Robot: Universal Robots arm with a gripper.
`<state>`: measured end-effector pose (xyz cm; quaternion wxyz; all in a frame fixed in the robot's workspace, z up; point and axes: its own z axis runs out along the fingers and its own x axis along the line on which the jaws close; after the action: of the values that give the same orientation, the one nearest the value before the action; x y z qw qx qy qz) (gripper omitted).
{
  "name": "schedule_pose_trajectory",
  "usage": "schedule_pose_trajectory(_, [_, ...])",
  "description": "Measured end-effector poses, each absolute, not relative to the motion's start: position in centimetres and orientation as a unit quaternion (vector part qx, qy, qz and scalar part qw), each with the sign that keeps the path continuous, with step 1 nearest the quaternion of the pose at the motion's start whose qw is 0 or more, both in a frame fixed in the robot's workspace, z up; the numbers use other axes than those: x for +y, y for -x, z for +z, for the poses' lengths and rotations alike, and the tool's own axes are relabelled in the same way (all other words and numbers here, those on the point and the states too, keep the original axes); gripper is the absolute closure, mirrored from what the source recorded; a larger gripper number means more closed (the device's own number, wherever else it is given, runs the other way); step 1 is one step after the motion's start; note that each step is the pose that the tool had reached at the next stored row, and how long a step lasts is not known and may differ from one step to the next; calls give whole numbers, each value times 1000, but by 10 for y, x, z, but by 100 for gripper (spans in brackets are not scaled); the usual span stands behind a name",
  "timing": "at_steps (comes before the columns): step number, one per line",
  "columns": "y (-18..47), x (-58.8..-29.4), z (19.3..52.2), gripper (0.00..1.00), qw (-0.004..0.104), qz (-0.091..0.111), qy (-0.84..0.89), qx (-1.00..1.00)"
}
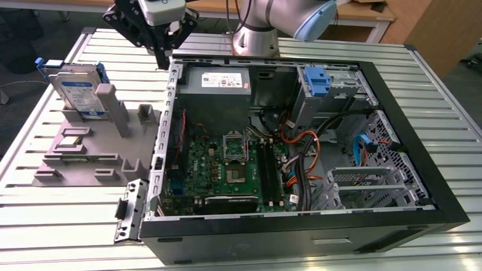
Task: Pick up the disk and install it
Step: 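Reach for the disk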
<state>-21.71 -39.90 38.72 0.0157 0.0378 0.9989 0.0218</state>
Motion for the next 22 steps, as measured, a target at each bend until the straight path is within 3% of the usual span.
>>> schedule_pose_trajectory(22, [229, -399, 387, 89, 16, 22, -38, 999])
